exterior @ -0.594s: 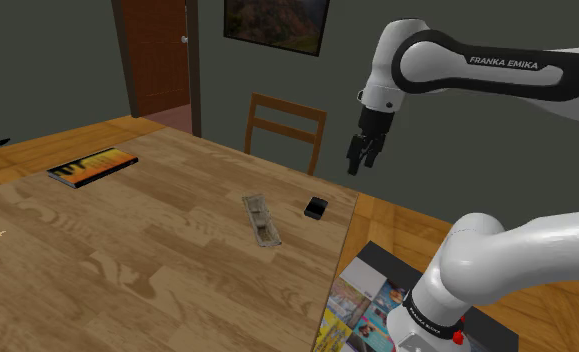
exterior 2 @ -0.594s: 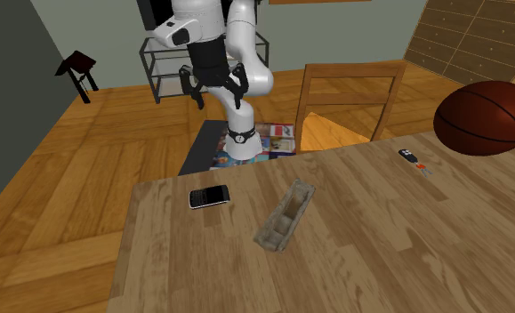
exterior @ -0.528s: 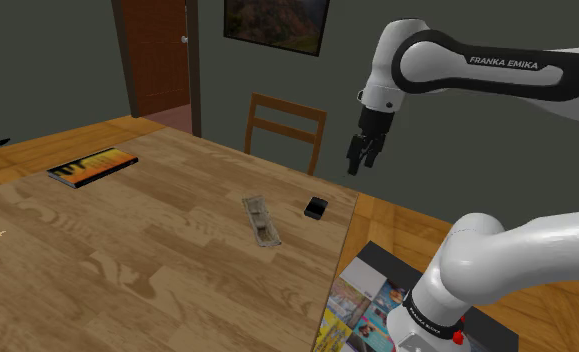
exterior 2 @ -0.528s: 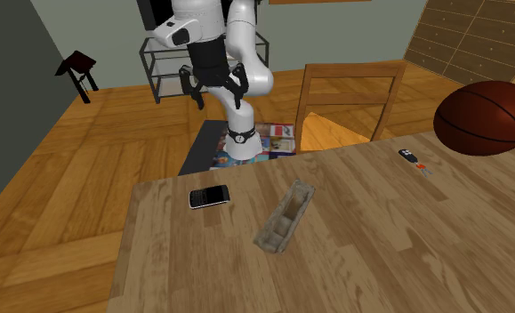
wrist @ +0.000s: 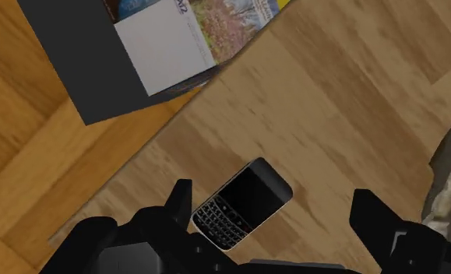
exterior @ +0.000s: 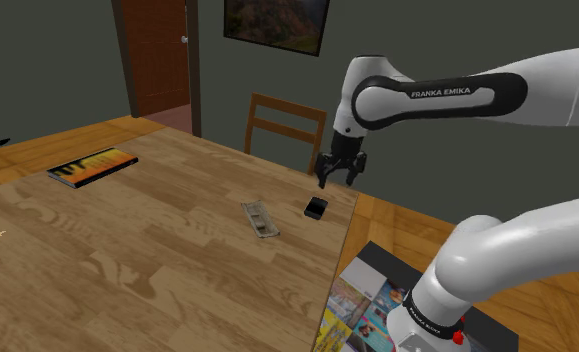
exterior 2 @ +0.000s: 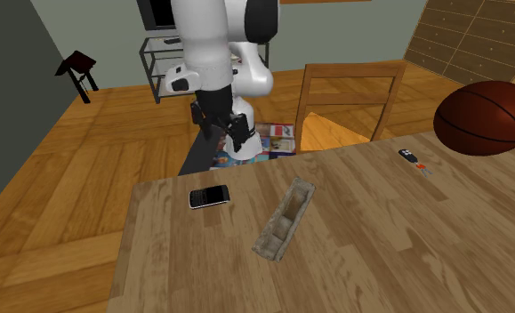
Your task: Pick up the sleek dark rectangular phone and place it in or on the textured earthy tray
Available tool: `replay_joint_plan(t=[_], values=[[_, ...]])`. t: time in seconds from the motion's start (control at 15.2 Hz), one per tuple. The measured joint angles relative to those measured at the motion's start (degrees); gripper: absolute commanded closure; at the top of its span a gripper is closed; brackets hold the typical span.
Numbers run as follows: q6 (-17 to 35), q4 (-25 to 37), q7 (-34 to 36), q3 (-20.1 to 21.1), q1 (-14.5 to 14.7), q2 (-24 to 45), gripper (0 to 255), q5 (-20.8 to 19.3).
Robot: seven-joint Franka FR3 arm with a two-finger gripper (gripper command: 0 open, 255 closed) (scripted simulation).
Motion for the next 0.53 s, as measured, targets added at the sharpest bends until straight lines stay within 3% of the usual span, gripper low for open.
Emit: replay_joint_plan(t=[0.53], values=[[16.46, -1.62, 28.77, 7.38, -8.51, 14.25, 0, -1.94]])
